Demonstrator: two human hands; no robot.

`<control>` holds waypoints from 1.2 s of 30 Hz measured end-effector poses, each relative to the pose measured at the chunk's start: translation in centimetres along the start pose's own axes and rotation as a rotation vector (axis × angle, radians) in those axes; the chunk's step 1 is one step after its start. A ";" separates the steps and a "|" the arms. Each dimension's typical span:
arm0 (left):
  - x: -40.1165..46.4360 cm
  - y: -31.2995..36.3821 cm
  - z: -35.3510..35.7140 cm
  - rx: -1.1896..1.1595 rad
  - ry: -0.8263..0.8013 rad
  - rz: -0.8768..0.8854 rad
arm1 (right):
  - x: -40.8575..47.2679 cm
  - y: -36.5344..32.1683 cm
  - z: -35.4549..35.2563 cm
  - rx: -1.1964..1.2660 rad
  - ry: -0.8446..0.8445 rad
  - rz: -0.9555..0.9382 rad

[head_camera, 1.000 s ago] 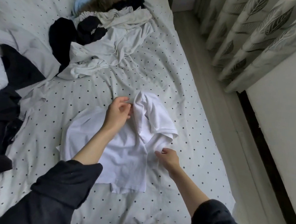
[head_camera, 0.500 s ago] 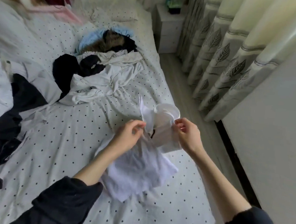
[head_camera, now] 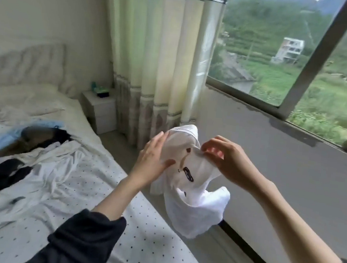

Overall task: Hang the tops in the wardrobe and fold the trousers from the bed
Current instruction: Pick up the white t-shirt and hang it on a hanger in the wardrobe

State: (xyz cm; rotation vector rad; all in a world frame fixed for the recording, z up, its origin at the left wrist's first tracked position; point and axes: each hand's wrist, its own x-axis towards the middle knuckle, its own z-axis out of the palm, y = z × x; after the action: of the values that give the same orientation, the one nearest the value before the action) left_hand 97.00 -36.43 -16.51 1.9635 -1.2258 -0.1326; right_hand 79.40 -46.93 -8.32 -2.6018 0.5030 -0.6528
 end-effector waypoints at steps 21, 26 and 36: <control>-17.2 28.4 9.8 -0.332 -0.898 0.745 | -43.8 -11.1 -16.1 -0.328 0.501 1.140; -25.3 33.9 11.3 -0.325 -1.022 0.856 | -53.0 -17.1 -16.9 -0.263 0.602 1.326; -42.2 42.6 12.8 -0.380 -0.952 1.172 | -68.5 -30.1 -17.8 -0.003 0.913 1.516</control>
State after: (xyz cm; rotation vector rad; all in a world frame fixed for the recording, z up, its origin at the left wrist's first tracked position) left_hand 38.57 -19.16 -9.46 0.5632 -2.5162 -0.6638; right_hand 21.06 3.01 -4.78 -1.0505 2.2636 -1.0691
